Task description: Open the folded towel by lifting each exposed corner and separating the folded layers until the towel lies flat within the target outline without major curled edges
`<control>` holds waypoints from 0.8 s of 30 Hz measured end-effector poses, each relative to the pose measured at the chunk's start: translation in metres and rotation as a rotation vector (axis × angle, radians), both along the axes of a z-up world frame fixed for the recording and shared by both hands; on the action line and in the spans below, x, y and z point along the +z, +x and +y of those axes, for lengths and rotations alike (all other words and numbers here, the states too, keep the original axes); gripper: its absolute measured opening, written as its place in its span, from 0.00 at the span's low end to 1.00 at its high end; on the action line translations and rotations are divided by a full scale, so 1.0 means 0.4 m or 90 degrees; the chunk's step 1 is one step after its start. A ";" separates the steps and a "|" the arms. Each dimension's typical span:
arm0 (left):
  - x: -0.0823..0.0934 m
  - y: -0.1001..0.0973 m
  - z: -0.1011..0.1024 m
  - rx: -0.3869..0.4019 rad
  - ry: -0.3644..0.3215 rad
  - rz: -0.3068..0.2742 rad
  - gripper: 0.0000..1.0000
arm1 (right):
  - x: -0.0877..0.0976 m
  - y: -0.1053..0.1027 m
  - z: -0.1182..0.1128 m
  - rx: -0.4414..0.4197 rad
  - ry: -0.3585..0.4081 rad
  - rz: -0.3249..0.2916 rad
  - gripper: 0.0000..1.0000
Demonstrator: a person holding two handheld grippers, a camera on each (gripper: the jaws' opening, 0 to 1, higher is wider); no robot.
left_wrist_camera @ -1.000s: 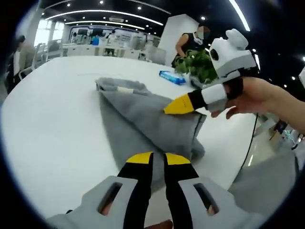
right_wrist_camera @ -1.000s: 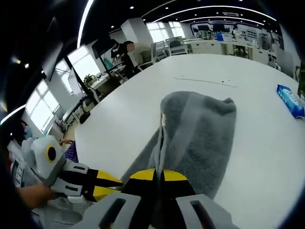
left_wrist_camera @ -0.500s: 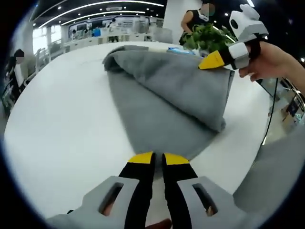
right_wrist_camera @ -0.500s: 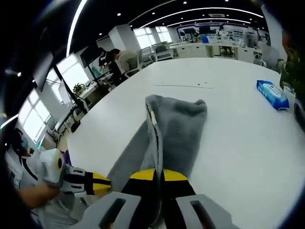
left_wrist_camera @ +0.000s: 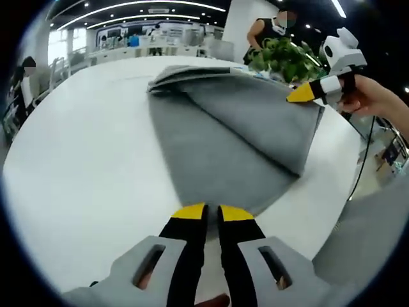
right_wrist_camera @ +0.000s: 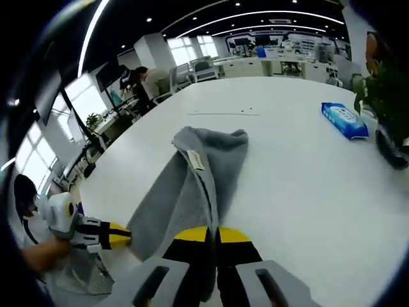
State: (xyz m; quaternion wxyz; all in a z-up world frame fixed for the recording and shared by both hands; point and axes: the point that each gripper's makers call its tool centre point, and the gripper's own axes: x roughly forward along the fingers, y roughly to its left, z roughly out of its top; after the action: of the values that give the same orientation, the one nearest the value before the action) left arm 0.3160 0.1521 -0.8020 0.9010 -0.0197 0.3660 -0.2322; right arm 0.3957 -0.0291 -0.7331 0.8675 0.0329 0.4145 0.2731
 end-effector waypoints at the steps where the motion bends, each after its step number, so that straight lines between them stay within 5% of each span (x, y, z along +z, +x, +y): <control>1: 0.000 0.000 0.000 0.002 -0.003 0.001 0.07 | 0.001 0.000 -0.005 -0.002 -0.001 -0.002 0.00; 24: -0.003 -0.004 0.001 0.015 -0.021 0.001 0.07 | -0.034 -0.020 -0.180 -0.087 -0.044 -0.005 0.00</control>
State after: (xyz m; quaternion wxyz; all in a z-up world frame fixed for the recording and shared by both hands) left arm 0.3144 0.1523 -0.8032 0.9030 -0.0392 0.3626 -0.2272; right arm 0.3877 -0.1009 -0.7467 0.8865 0.0298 0.4168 0.1988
